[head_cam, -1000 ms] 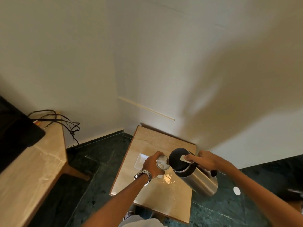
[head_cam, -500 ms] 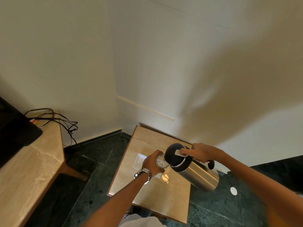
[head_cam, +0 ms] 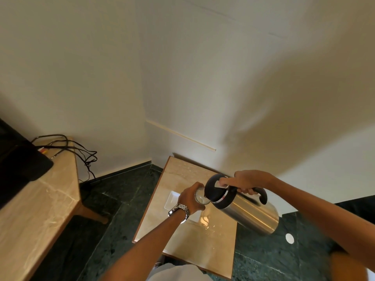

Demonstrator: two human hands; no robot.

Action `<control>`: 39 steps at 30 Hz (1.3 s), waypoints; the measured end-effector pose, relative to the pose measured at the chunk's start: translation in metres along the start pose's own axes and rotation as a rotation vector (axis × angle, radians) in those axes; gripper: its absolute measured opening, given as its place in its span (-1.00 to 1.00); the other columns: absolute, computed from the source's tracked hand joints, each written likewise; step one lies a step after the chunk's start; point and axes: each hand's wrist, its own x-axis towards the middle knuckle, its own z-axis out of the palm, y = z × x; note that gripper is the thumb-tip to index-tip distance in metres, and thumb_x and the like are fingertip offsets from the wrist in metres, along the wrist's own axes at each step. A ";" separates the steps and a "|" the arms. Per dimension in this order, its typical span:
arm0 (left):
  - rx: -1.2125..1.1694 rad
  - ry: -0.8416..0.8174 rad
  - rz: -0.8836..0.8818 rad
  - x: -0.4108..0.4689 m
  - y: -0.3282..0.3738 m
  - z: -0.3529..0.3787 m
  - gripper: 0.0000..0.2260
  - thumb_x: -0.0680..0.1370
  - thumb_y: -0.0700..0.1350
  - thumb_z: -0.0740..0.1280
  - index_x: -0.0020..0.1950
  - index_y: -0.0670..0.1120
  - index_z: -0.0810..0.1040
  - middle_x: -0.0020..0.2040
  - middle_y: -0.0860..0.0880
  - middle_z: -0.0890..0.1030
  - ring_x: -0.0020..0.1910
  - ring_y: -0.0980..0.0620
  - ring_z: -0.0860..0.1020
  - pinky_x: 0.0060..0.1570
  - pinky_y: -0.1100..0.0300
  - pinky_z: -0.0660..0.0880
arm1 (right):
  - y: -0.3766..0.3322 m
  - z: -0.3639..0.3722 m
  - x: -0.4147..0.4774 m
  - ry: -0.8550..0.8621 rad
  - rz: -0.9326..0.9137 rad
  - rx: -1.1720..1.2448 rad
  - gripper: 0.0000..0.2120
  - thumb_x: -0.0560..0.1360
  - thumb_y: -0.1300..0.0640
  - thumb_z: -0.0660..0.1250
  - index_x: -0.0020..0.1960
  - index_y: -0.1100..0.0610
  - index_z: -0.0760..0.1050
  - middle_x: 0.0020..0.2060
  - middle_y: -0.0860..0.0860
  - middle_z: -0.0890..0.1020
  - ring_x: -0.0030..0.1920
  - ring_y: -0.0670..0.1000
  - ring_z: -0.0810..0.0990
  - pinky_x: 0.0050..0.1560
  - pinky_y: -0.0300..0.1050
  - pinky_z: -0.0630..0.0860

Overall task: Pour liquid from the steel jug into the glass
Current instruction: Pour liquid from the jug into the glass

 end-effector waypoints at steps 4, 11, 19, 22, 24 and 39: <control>0.007 -0.004 0.002 0.000 0.002 0.000 -0.35 0.34 -0.14 0.63 0.37 -0.03 0.45 0.26 -0.05 0.65 0.26 -0.10 0.61 0.26 -0.01 0.61 | -0.004 -0.004 0.000 -0.028 0.038 0.012 -0.42 0.43 -0.46 0.26 -0.33 0.07 0.51 -0.62 -0.14 0.45 -0.65 -0.14 0.30 -0.58 -0.35 0.33; 0.044 0.003 0.022 0.001 0.007 -0.004 -0.36 0.33 -0.14 0.63 0.35 -0.05 0.46 0.22 -0.06 0.67 0.20 -0.10 0.64 0.20 0.01 0.64 | -0.016 -0.012 -0.002 -0.068 0.090 -0.014 -0.44 0.44 -0.42 0.30 -0.33 0.08 0.52 -0.59 -0.09 0.46 -0.63 -0.13 0.31 -0.57 -0.35 0.35; 0.021 -0.008 0.030 -0.005 0.008 -0.002 -0.35 0.33 -0.15 0.64 0.35 -0.06 0.46 0.22 -0.06 0.67 0.20 -0.11 0.64 0.22 0.01 0.63 | -0.021 -0.016 -0.012 -0.081 0.120 0.006 -0.47 0.51 -0.35 0.28 -0.28 0.10 0.56 -0.61 -0.08 0.42 -0.64 -0.13 0.30 -0.58 -0.38 0.35; 0.014 -0.012 0.028 -0.008 0.008 -0.001 -0.35 0.33 -0.15 0.64 0.35 -0.06 0.46 0.22 -0.06 0.67 0.20 -0.11 0.63 0.23 -0.01 0.62 | -0.022 -0.017 -0.016 -0.084 0.122 0.012 -0.46 0.50 -0.36 0.28 -0.34 0.08 0.54 -0.61 -0.08 0.42 -0.64 -0.12 0.30 -0.59 -0.37 0.35; 0.003 -0.010 0.024 -0.009 0.008 0.000 -0.35 0.33 -0.15 0.64 0.35 -0.06 0.46 0.22 -0.07 0.67 0.21 -0.12 0.63 0.24 -0.04 0.62 | -0.023 -0.017 -0.018 -0.081 0.119 0.002 -0.46 0.50 -0.37 0.28 -0.37 0.07 0.51 -0.61 -0.08 0.42 -0.64 -0.12 0.30 -0.59 -0.37 0.35; -0.003 -0.002 0.026 -0.014 0.010 0.000 -0.35 0.32 -0.17 0.65 0.35 -0.07 0.46 0.24 -0.06 0.65 0.22 -0.12 0.62 0.22 -0.02 0.62 | -0.033 -0.026 -0.026 -0.162 0.208 -0.011 -0.52 0.46 -0.33 0.32 -0.19 0.11 0.56 -0.54 -0.05 0.42 -0.60 -0.12 0.31 -0.55 -0.34 0.40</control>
